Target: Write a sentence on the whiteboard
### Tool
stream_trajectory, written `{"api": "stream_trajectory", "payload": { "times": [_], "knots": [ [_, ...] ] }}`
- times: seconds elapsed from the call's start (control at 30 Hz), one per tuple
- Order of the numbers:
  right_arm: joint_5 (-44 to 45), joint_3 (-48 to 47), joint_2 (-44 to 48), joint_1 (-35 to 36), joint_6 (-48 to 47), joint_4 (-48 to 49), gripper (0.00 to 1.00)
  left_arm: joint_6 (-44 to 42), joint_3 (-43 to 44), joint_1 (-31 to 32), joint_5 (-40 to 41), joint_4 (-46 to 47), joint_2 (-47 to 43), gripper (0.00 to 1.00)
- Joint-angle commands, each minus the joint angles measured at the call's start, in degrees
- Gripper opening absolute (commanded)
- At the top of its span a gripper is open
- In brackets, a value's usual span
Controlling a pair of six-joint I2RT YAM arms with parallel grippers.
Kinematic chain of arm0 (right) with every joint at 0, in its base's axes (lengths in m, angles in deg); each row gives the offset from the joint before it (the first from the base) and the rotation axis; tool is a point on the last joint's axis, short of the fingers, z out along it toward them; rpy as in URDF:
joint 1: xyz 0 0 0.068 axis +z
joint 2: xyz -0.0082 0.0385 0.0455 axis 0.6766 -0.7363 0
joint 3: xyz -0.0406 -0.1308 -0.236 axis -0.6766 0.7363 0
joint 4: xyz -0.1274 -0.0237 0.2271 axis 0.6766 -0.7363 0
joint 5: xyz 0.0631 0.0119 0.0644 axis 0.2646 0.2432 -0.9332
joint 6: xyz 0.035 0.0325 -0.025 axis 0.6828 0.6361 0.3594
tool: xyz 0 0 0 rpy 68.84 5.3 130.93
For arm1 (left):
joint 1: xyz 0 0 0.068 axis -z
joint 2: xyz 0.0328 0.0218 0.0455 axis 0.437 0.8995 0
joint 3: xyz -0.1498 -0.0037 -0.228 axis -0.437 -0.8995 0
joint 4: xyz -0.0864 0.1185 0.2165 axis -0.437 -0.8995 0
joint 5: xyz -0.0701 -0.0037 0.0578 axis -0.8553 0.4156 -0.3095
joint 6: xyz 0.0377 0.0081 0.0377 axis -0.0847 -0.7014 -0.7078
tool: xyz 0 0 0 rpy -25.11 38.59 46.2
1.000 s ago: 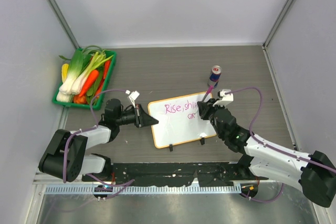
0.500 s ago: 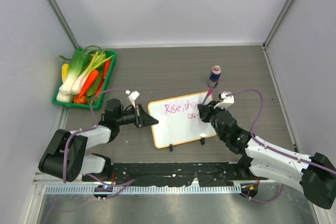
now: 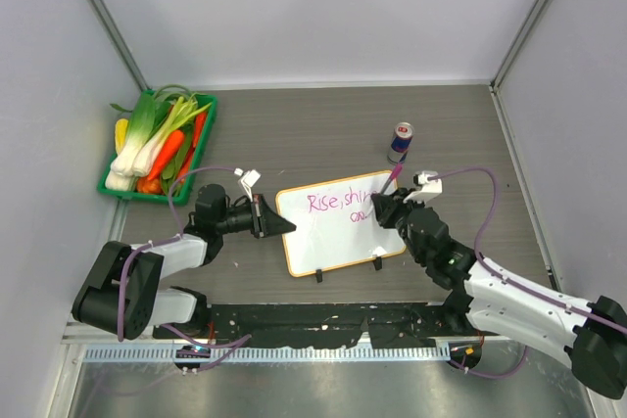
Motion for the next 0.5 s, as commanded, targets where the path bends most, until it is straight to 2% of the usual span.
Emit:
{"api": "stream_trajectory", "payload": {
  "times": [0.0, 0.47],
  "knots": [
    [0.56, -2.85, 4.09, -0.16, -0.44, 0.38, 0.01, -3.89, 0.03, -0.21, 5.69, -3.88, 0.54, 0.0],
    [4.51, -2.42, 0.58, -0.07, -2.46, 2.22, 0.01, -3.89, 0.03, -0.21, 5.69, -3.88, 0.54, 0.0]
  ]
}}
